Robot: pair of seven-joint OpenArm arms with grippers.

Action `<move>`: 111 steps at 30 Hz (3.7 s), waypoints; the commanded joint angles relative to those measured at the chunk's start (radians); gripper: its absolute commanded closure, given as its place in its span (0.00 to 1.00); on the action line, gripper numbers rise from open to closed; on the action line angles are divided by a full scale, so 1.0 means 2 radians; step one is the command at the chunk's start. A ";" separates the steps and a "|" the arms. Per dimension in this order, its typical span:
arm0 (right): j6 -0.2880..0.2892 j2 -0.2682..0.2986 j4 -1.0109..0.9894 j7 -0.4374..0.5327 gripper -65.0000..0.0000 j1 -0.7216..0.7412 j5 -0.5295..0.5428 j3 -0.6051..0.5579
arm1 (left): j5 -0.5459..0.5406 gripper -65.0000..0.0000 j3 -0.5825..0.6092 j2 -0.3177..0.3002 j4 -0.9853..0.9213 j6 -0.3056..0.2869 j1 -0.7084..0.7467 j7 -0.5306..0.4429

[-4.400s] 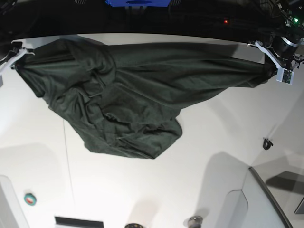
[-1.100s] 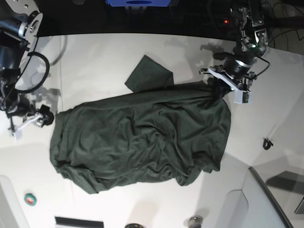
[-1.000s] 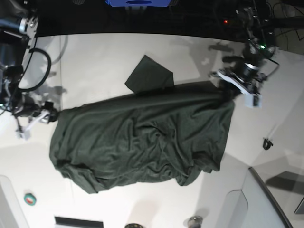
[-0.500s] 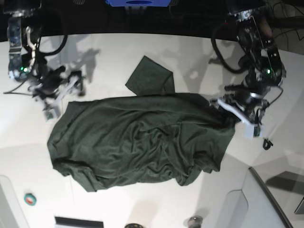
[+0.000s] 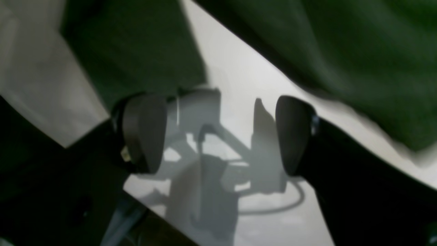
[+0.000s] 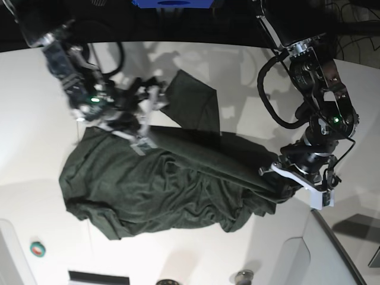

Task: Layout the t-shirt on the table in an organized manner, then fold the t-shirt properly
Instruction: 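Grasp the folded-over sleeve with the right gripper and lift it, then pull the sleeve outward with the right gripper, left gripper holding shirt, then lower the right gripper onto the shirt edge and grasp it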

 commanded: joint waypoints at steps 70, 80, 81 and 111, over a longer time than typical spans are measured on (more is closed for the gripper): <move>0.190 -0.047 0.234 0.103 0.96 -0.384 0.009 0.799 | -0.002 1.00 0.000 -0.076 -0.041 -0.001 0.182 -0.014; 0.262 0.020 0.254 -0.035 0.96 -0.238 0.010 0.901 | -0.002 1.00 0.000 -0.075 -0.041 -0.001 0.187 -0.014; 0.274 0.031 0.254 -0.060 0.96 -0.217 0.011 0.892 | -0.002 1.00 0.000 -0.076 -0.041 -0.001 0.190 -0.014; 0.241 -0.118 0.043 -0.124 0.50 0.155 0.059 0.130 | -0.002 1.00 -0.005 -0.072 -0.041 -0.001 0.208 -0.015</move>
